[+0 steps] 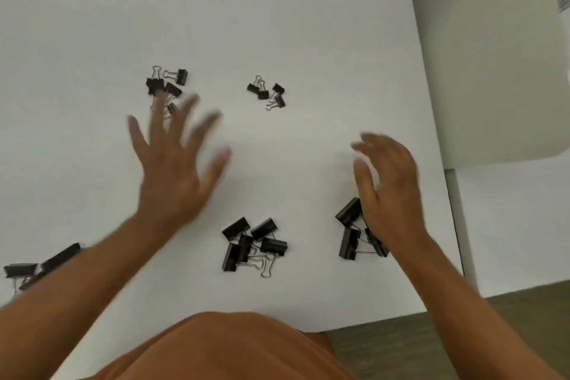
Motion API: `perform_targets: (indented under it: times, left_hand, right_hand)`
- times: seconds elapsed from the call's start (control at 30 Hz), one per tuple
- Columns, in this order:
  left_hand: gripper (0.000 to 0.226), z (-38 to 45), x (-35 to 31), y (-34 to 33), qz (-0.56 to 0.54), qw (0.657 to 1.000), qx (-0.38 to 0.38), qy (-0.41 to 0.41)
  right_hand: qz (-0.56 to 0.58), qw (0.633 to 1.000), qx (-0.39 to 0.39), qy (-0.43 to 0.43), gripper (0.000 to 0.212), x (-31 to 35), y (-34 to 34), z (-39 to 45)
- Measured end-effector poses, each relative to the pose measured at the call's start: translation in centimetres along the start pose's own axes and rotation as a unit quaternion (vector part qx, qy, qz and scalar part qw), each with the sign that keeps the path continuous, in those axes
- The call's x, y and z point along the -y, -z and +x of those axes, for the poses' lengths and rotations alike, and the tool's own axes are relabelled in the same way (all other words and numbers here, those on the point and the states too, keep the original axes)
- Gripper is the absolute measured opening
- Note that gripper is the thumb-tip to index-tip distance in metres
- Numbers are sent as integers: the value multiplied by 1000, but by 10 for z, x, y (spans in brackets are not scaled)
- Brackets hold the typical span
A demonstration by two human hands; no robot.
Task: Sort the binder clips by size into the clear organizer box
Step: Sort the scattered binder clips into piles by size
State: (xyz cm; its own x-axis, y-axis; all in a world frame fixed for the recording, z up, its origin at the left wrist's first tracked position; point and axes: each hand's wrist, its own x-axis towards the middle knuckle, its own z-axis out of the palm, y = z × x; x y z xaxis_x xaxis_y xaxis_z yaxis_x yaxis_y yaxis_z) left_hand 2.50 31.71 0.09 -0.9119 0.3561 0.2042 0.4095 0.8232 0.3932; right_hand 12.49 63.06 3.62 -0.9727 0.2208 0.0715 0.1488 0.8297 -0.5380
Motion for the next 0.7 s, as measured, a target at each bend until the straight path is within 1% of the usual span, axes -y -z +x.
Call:
perform_targets:
  times: [0.03,0.1,0.17,0.2,0.27,0.33,0.4,0.47,0.6,0.7]
  left_hand:
    - [58,-24,-14,1,-1,998,31,-60]
    - [61,-66,-37,-6,0,981,97,-165]
    - [64,-93,-48,-18,16,961,162,-225]
    - [65,-100,-50,-24,29,953,182,-239]
    - [61,-101,-49,-31,49,946,205,-247]
    - [51,-95,-50,-34,61,945,205,-249]
    - [41,-79,-47,-36,59,950,183,-244]
    - [36,-53,-39,-38,44,963,153,-218]
    - [33,3,-17,-41,11,974,110,-198]
    - [33,13,-12,-44,-6,978,91,-190]
  right_hand:
    - [-59,998,6,-13,39,-9,7,-25]
    - [-132,988,43,-62,63,-19,8,-64]
    - [-160,979,75,-98,82,-21,-5,-88]
    - [-166,978,79,-102,86,-22,-13,-94]
    - [-173,978,66,-96,81,-23,-25,-94]
    - [-176,980,30,-86,70,-24,-34,-84]
    - [-170,982,0,-78,63,-22,-43,-69]
    - [-154,986,-20,-67,59,-20,-53,-48]
    - [-132,988,-64,-53,53,-18,-68,14]
    - [-136,985,-85,-58,52,-23,-71,67]
